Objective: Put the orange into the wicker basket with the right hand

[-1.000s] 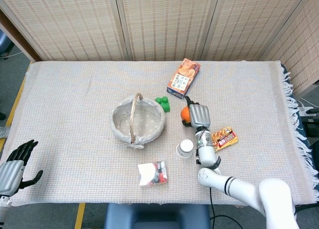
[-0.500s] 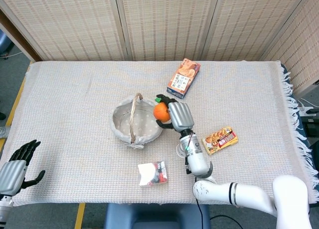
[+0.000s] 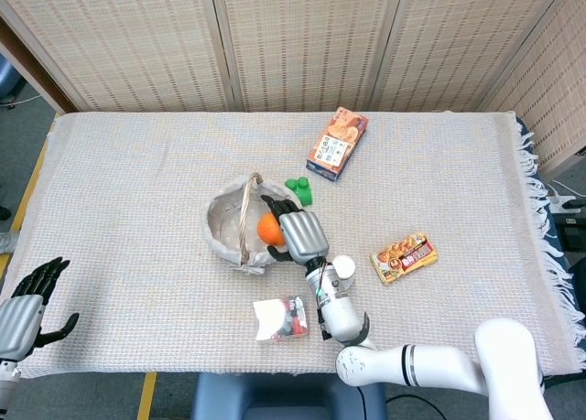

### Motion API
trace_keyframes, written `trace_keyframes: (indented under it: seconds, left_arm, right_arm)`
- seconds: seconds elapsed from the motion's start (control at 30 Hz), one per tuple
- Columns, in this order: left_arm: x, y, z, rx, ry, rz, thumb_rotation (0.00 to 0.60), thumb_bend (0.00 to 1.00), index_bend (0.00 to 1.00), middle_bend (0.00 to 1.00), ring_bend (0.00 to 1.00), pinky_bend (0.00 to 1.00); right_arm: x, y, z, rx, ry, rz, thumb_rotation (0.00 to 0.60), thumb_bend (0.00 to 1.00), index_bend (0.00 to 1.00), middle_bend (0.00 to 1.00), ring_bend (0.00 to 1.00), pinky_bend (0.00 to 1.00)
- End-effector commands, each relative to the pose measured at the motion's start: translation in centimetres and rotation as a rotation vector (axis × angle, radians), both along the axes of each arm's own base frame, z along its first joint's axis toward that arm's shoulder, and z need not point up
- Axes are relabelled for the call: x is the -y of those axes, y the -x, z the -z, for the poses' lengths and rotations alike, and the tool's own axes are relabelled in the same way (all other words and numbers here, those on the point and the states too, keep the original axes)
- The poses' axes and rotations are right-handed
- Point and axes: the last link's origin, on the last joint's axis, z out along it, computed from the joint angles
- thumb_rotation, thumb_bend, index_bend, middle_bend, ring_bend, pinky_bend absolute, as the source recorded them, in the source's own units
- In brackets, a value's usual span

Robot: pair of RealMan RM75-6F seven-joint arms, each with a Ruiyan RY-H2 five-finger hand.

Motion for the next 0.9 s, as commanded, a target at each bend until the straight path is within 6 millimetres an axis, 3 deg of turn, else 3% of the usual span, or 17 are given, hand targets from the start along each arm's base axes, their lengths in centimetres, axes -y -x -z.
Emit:
trace_keyframes:
  seconds: [0.03, 0.3, 0.47, 0.6, 0.77, 0.8, 0.87, 0.9]
  left_arm:
    - [0.0, 0.0, 0.0, -0.001, -0.001, -0.001, 0.6, 0.34, 0.0, 0.0, 0.0, 0.11]
    - [0.0, 0.0, 0.0, -0.004, -0.001, -0.004, 0.6, 0.34, 0.0, 0.0, 0.0, 0.11]
    - [0.0, 0.1, -0.1, -0.009, -0.005, -0.002, 0.6, 0.34, 0.0, 0.0, 0.0, 0.11]
    - [-0.1, 0.1, 0.0, -0.024, -0.01, 0.009, 0.6, 0.34, 0.0, 0.0, 0.0, 0.11]
    - [-0.1, 0.0, 0.1, -0.03, -0.009, 0.013, 0.6, 0.34, 0.0, 0.0, 0.0, 0.11]
    - [-0.1, 0.0, 0.1, -0.033, -0.01, 0.015, 0.6, 0.34, 0.0, 0.0, 0.0, 0.11]
    - [-0.2, -0.1, 0.2, -0.044, -0.017, 0.023, 0.6, 0.34, 0.0, 0.0, 0.0, 0.11]
    - [-0.2, -0.1, 0.2, -0.047, -0.02, 0.025, 0.6, 0.34, 0.0, 0.0, 0.0, 0.11]
  right_arm:
    - [0.3, -0.2, -0.7, 0.019, 0.024, 0.0, 0.6, 0.06, 0.0, 0.0, 0.0, 0.17]
    - [0.7, 0.5, -4.6, 0.065, 0.084, 0.009, 0.6, 0.05, 0.0, 0.0, 0.0, 0.15]
    - [-1.1, 4.3, -9.1, -0.011, 0.135, -0.009, 0.6, 0.05, 0.0, 0.0, 0.0, 0.14]
    - [-4.8, 9.0, -12.8, -0.137, 0.169, -0.037, 0.6, 0.05, 0.0, 0.0, 0.0, 0.14]
    - [-7.3, 11.8, -14.3, -0.2, 0.175, -0.045, 0.6, 0.05, 0.0, 0.0, 0.0, 0.14]
    - [-8.7, 13.3, -15.0, -0.228, 0.175, -0.041, 0.6, 0.05, 0.0, 0.0, 0.0, 0.14]
    - [-13.7, 18.1, -16.5, -0.308, 0.157, 0.004, 0.6, 0.05, 0.0, 0.0, 0.0, 0.14]
    - [-14.8, 19.1, -16.8, -0.317, 0.161, -0.009, 0.6, 0.05, 0.0, 0.0, 0.0, 0.14]
